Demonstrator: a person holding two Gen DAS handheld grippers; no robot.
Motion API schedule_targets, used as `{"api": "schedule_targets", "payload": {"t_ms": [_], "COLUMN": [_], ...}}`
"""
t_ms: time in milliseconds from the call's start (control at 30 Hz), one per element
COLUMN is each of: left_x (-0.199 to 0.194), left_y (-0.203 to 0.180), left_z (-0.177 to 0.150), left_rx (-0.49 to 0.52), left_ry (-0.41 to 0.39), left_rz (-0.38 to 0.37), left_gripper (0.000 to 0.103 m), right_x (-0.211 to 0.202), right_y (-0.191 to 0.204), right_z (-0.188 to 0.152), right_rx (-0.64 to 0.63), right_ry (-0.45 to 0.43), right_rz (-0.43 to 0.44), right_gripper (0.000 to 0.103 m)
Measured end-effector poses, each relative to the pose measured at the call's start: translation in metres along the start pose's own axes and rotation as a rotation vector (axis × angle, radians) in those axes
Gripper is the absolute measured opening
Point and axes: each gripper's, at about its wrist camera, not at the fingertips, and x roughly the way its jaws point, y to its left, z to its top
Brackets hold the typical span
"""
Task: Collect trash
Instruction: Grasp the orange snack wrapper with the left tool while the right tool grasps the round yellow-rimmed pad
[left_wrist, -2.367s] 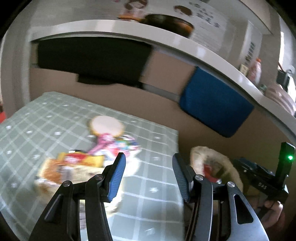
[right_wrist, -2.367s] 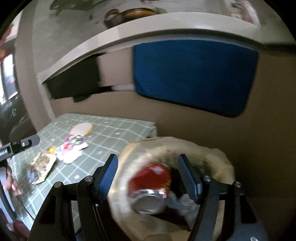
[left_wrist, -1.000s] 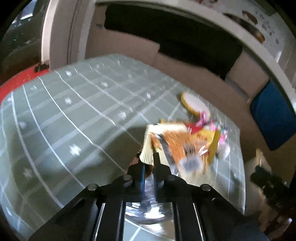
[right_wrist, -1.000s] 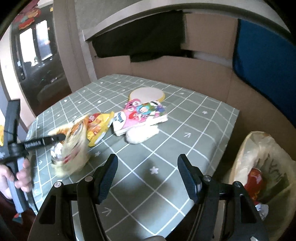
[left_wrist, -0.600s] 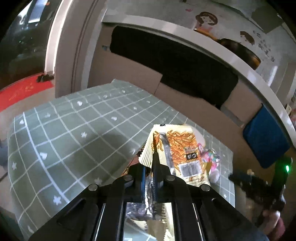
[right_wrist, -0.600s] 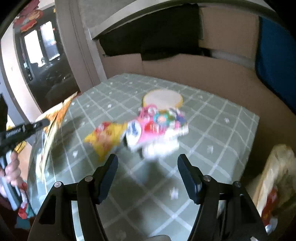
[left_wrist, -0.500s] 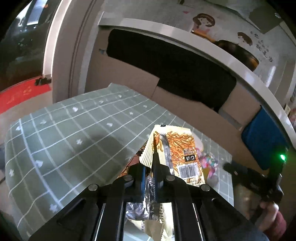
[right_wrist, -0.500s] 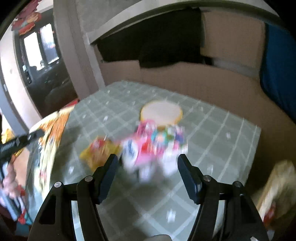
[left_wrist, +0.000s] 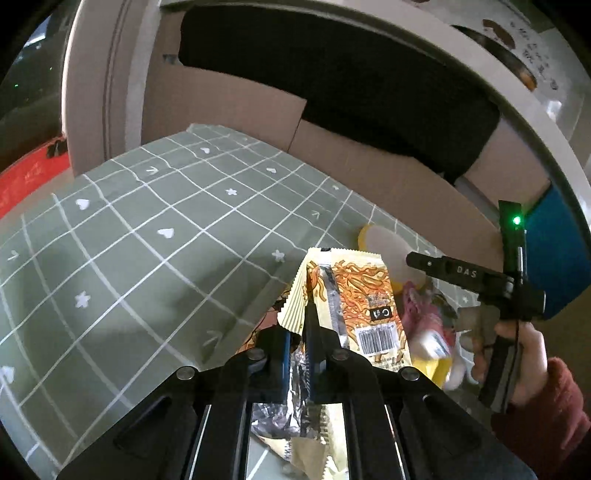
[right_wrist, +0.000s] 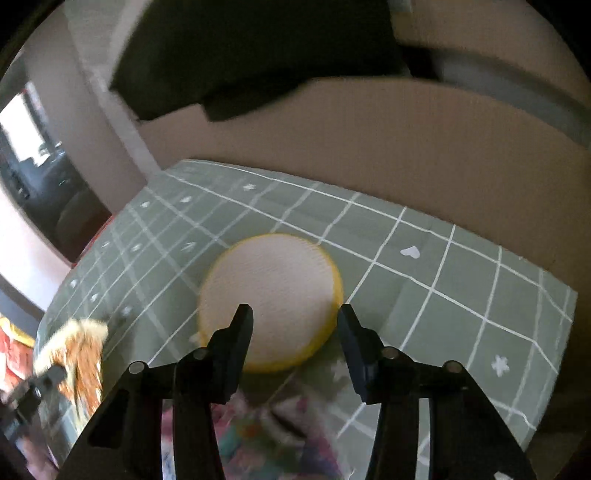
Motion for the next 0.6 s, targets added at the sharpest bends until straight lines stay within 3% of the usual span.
{"api": "schedule_targets", "payload": {"t_ms": [100, 167, 267, 600], "left_x": [0.018, 0.035, 0.049, 0.054], "left_y": [-0.009, -0.017, -0.022, -0.016], "left_z": [0.008, 0.010, 0.010, 0.006], "left_rx": [0.066, 0.096, 0.107, 0.076], "left_ry": [0.033, 0.082, 0.122, 0.121], "left_rz": [0.014, 0.015, 0.018, -0.011], "left_gripper": [0.006, 0.006, 0.006, 0.006], "right_x": [0.008, 0.009, 0.004, -0.049], "right_y": [-0.007, -0.007, -0.006, 0.035], "right_z": [0.002, 0.002, -0.001, -0.011], "right_rx": [0.012, 0.006, 0.011, -0.056], "right_ry": [0.005, 0.014, 0.013, -0.087], "right_rz": [0.027, 0.049, 0.099, 0.369], "right_gripper": [0.046, 0.029, 0.018, 0.016]}}
